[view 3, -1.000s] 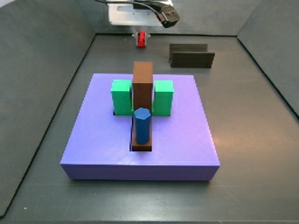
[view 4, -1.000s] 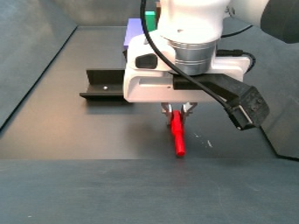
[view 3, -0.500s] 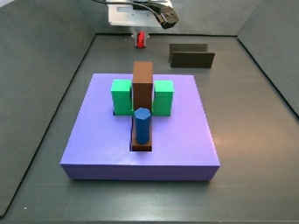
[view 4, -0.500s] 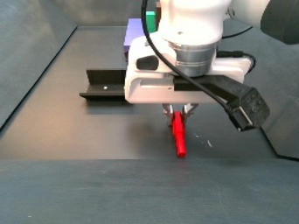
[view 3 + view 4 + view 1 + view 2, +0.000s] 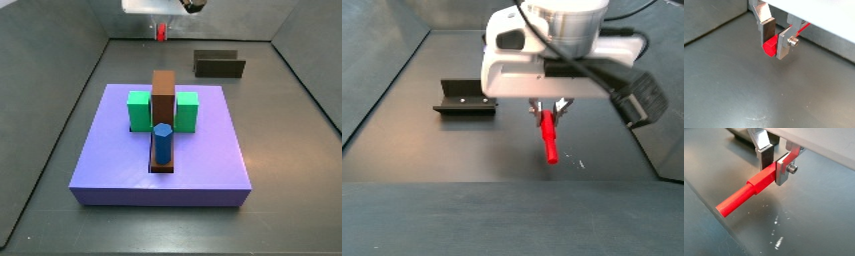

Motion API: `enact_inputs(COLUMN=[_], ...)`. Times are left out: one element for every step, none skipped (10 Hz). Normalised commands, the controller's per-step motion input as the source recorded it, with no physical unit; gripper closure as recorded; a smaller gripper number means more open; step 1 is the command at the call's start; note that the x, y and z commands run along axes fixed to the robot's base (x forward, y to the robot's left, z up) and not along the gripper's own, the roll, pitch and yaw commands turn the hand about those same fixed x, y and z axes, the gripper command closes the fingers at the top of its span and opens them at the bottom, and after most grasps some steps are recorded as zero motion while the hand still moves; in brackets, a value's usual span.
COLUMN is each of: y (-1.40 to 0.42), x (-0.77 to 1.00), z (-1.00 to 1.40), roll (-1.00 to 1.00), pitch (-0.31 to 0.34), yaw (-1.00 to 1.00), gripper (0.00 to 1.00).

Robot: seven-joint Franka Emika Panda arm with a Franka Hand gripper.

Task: Pick up the red object. Move up. Place the red object on the fixture. Regrasp the red object. Move to above the board. Insert the red object.
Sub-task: Place the red object on the fixture.

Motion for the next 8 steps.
enact_inputs(y=[0.0,-0.24,-0.38,-0.67,-0.71,-0.56,-0.52,-0.55], x=[0.0,0.35,0.67,0.83,0.88,0.81,0.72,0.74], z=[0.0,0.3,0.58,0.43,0.38,0.29,0.19,0.03], roll=[-0.01,-0.29,-0.5,0.03,0.0,-0.21,-0.26,-0.15], pitch=[0.0,0.0,0.0,0.226,0.151,0.0,0.0,0.0], yaw=[0.0,-0.1,-0.02,0.0,0.0,0.0,-0.02,0.0], gripper=[1.0,1.0,1.0,1.0,1.0,1.0,1.0,1.0])
